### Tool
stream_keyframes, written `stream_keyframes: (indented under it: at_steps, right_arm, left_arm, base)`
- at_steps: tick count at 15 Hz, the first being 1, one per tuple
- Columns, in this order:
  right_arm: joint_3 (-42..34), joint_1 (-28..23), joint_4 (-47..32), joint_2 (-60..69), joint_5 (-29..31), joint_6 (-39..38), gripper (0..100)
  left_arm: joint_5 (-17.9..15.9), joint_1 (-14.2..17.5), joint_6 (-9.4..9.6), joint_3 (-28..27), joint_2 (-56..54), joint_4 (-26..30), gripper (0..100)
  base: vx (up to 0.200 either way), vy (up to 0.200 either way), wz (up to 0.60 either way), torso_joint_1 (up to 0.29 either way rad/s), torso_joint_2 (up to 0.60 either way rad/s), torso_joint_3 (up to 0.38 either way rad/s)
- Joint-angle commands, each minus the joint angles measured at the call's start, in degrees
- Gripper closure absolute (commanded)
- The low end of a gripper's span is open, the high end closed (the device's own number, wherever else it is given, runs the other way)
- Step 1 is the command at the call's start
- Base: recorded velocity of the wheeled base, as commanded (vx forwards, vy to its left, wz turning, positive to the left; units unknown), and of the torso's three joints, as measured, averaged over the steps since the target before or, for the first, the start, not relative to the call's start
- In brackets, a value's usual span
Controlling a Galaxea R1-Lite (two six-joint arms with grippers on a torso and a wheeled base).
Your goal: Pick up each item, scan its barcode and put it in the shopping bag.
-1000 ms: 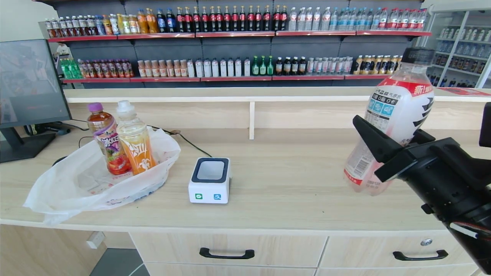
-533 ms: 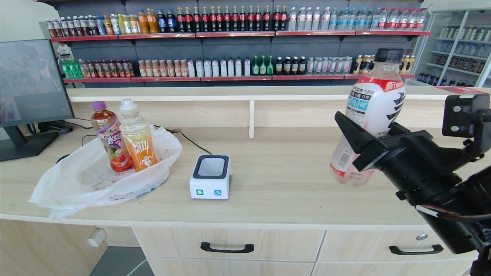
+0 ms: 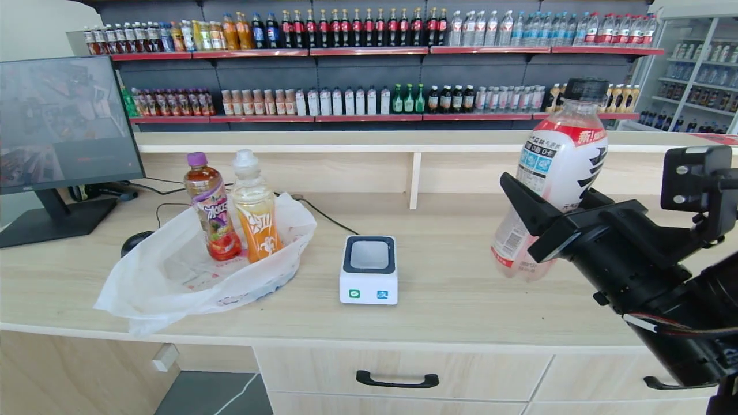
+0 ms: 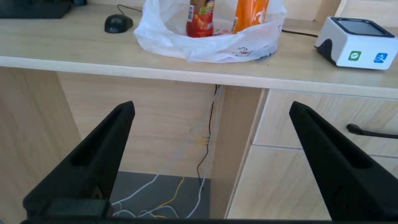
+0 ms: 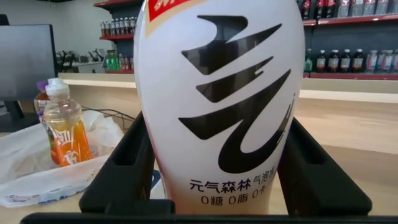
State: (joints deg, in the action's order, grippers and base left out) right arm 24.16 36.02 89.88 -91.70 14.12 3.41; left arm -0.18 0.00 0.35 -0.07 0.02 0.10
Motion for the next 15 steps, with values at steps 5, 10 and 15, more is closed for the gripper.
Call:
stream_keyframes:
  at_steps: [5, 10, 15]
  right_arm:
    - [-0.4, 0.0, 0.1, 1.3, 0.0, 0.2, 100]
    - [-1.4, 0.3, 0.1, 2.2, 0.0, 0.5, 100]
    - [-3.0, 0.0, 0.1, 2.1, -0.1, 0.7, 100]
  left_arm:
    - [0.0, 0.1, 0.00, 0.0, 0.0, 0.1, 0]
    - [0.0, 0.0, 0.00, 0.0, 0.0, 0.1, 0]
    - [0.0, 0.0, 0.17, 0.0, 0.0, 0.0, 0]
  base:
    - [0.000, 0.200, 0.00, 0.002, 0.00, 0.001]
    - [0.000, 0.200, 0.00, 0.000, 0.00, 0.003]
    - [0.000, 0.120, 0.00, 0.002, 0.00, 0.000]
